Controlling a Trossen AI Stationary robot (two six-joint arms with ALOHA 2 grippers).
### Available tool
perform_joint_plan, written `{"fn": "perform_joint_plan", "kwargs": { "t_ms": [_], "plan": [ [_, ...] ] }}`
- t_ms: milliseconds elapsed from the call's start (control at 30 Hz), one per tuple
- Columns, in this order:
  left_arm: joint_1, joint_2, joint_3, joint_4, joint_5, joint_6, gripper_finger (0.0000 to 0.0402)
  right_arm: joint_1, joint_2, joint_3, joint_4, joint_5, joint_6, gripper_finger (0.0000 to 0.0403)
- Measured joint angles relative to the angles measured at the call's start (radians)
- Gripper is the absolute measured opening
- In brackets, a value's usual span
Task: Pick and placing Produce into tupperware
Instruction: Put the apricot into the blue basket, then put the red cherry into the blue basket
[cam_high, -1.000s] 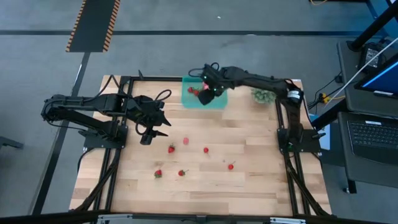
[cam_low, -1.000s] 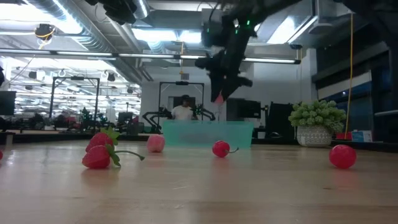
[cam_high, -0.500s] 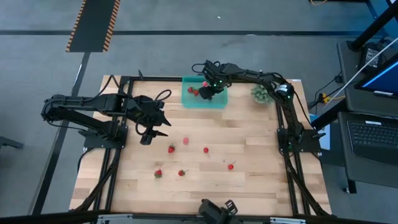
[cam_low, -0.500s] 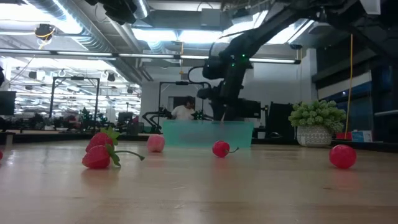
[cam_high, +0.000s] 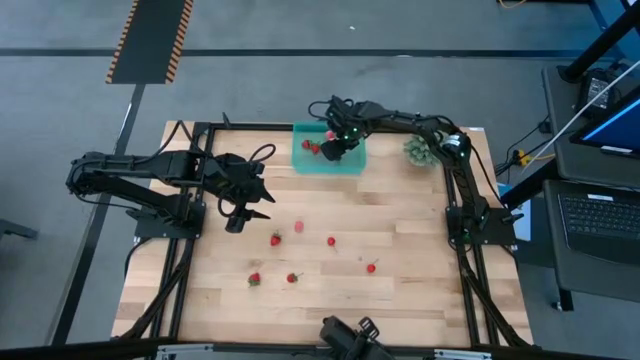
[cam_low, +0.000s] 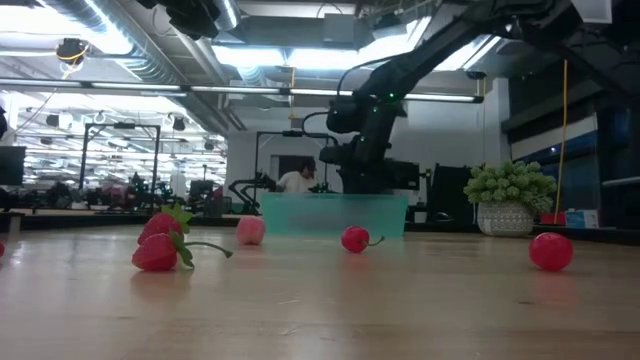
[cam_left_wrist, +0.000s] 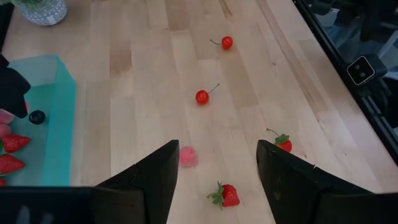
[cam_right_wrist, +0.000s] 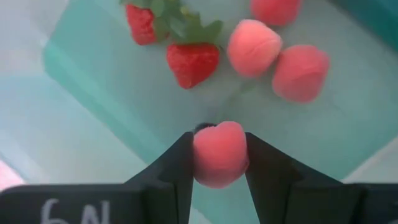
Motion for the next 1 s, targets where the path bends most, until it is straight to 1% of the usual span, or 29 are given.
{"fn": "perform_joint_plan", "kwargs": {
  "t_ms": [233, 367, 767, 933, 1000],
  "plan": [
    [0.000, 0.000, 0.000, 0.000, 0.000, 0.000, 0.0208, -0.004, 0.003, 0.000, 0.006, -0.016, -0.091, 0.0124],
    [0.000, 0.000, 0.000, 0.000, 0.000, 0.000, 0.0208, -0.003, 0.003, 0.000, 0.008, -0.016, -0.119, 0.0137],
    [0.000, 0.000, 0.000, -0.008, 0.000, 0.000, 0.0208, -0.005, 0.003, 0.000, 0.033, -0.014, -0.098, 0.0195],
    [0.000, 0.000, 0.000, -0.008, 0.000, 0.000, 0.0208, -0.006, 0.003, 0.001, 0.035, -0.013, -0.040, 0.0203],
    [0.000, 0.000, 0.000, -0.008, 0.000, 0.000, 0.0208, -0.006, 0.003, 0.025, -0.008, -0.013, 0.004, 0.0204]
  ]
}}
